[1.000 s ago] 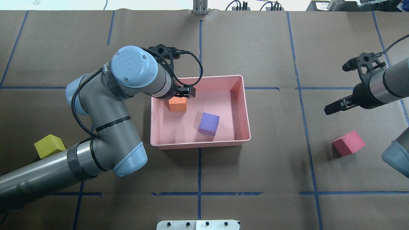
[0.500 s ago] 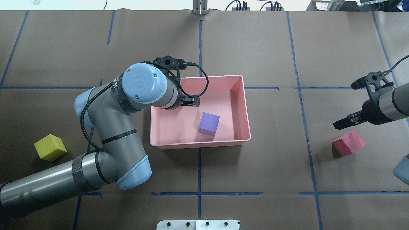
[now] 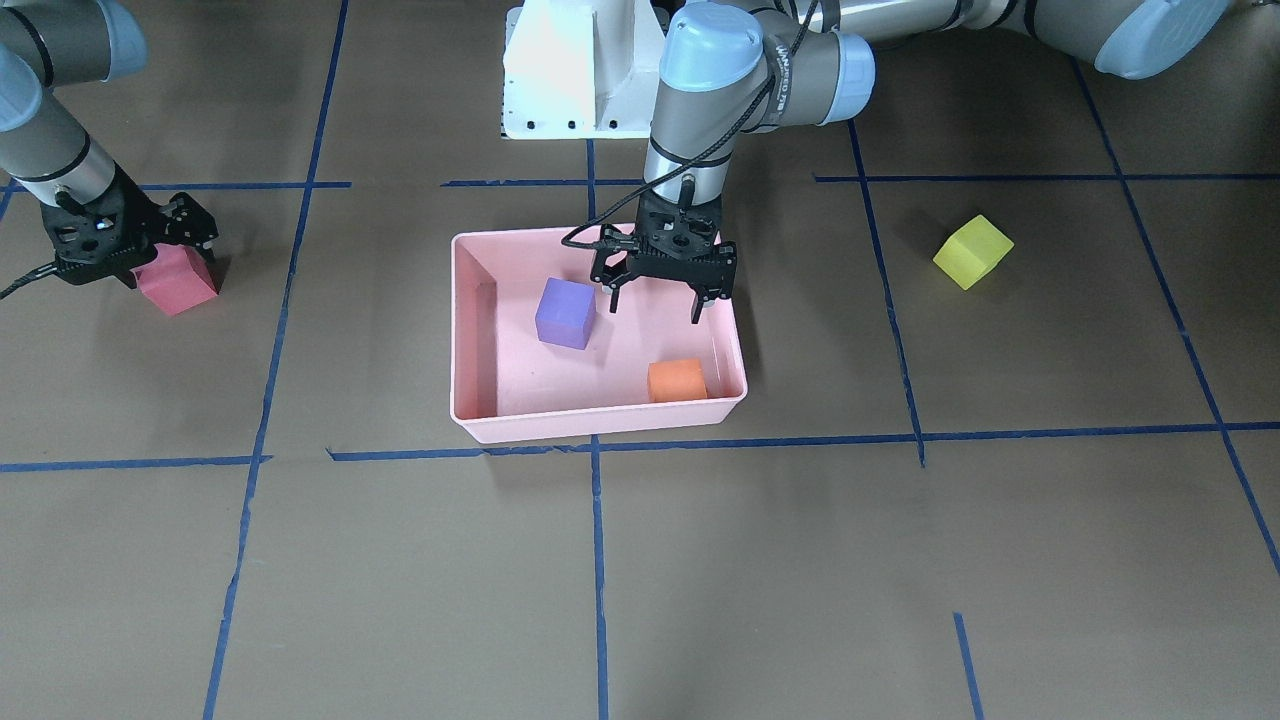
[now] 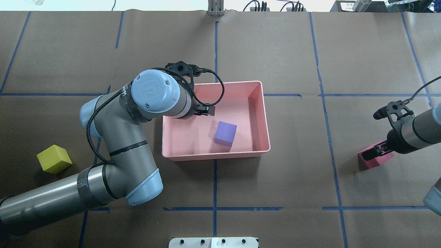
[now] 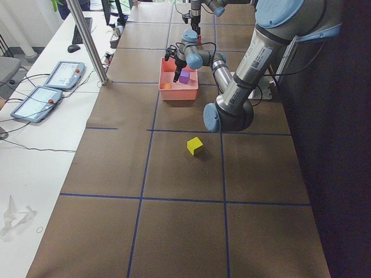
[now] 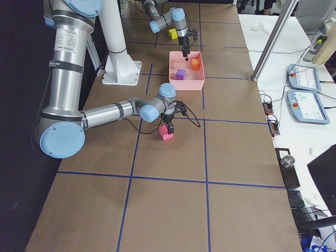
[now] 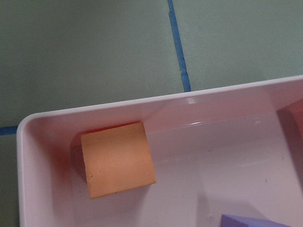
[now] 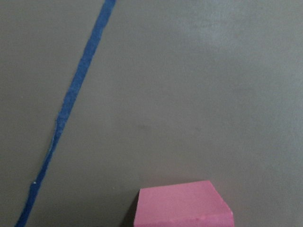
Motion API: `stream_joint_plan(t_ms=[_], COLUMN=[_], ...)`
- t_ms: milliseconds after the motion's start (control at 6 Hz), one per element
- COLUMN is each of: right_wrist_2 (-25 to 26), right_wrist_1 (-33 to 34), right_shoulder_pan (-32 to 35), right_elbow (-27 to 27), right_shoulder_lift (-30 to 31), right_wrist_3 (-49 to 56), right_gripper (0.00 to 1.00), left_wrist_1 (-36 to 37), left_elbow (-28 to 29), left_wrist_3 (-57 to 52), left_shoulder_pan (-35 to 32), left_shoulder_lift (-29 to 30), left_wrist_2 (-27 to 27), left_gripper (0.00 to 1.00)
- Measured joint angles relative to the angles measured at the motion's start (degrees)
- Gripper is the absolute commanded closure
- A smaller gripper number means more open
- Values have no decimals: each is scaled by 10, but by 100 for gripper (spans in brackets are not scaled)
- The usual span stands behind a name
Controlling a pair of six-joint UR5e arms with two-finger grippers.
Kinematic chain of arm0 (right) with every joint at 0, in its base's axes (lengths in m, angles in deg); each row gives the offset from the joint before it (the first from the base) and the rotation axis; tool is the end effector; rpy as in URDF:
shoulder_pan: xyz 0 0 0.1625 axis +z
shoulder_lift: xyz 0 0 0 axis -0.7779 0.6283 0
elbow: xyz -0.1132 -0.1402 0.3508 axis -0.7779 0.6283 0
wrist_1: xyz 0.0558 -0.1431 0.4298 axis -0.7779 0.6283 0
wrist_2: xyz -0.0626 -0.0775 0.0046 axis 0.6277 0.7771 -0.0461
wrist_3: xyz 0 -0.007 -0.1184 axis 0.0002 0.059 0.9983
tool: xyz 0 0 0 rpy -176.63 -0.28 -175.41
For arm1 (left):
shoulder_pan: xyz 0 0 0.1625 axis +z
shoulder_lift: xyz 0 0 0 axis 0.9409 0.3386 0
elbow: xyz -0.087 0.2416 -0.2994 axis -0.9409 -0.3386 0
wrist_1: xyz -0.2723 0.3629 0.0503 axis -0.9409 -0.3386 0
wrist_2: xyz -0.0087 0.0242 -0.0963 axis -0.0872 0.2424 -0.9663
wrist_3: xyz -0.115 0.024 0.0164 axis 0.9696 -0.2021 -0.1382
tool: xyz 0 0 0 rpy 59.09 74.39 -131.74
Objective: Place blocks into pink bin with both arms
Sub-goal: 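Grasp the pink cube with the right gripper while the left gripper hovers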
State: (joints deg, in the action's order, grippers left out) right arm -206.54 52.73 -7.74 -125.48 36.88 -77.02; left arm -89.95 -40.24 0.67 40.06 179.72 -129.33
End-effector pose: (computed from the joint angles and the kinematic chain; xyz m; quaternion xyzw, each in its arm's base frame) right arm -0.3153 -0.4026 0.5179 0.0591 -0.3598 -0.1764 0.9143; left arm 0.5533 -0.4592 0.1324 0.1674 0.4314 -0.0084 0.8865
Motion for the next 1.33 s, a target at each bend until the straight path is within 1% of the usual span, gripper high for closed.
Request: stream_joint_plan(t_ms=[167, 333, 500, 667, 833, 1000, 1167, 1333], right_wrist_2=[0, -1, -2, -3, -6, -7, -9, -10], right_wrist_1=[1, 2, 3, 10, 35, 82, 150, 235], right_shoulder_pan=[-14, -21, -22, -20, -15, -10, -10, -13], right_elbow=[10, 14, 8, -9, -28, -41, -45, -44], right_shoulder_lift=[0, -1, -4, -8, -26, -72, -143, -233], right_wrist_3=[0, 1, -4, -13, -28, -59, -104, -153], right_gripper=[71, 78, 78, 77, 77, 77, 76, 76], left_wrist_1=[0, 0, 0, 1, 2, 2, 2, 0], left_elbow=[0, 0, -2, -14, -36, -55, -71, -88], left_wrist_3=[0, 0, -2, -19, -62, -117, -182, -268], left_shoulder_pan=[0, 0, 0, -3, -17, -48, -86, -129], left_shoulder_lift=[0, -1, -1, -12, -37, -68, -101, -148], left_wrist_2=[0, 0, -2, -10, -34, -73, -117, -153], left_gripper=[0, 0, 0, 0, 0, 0, 0, 0])
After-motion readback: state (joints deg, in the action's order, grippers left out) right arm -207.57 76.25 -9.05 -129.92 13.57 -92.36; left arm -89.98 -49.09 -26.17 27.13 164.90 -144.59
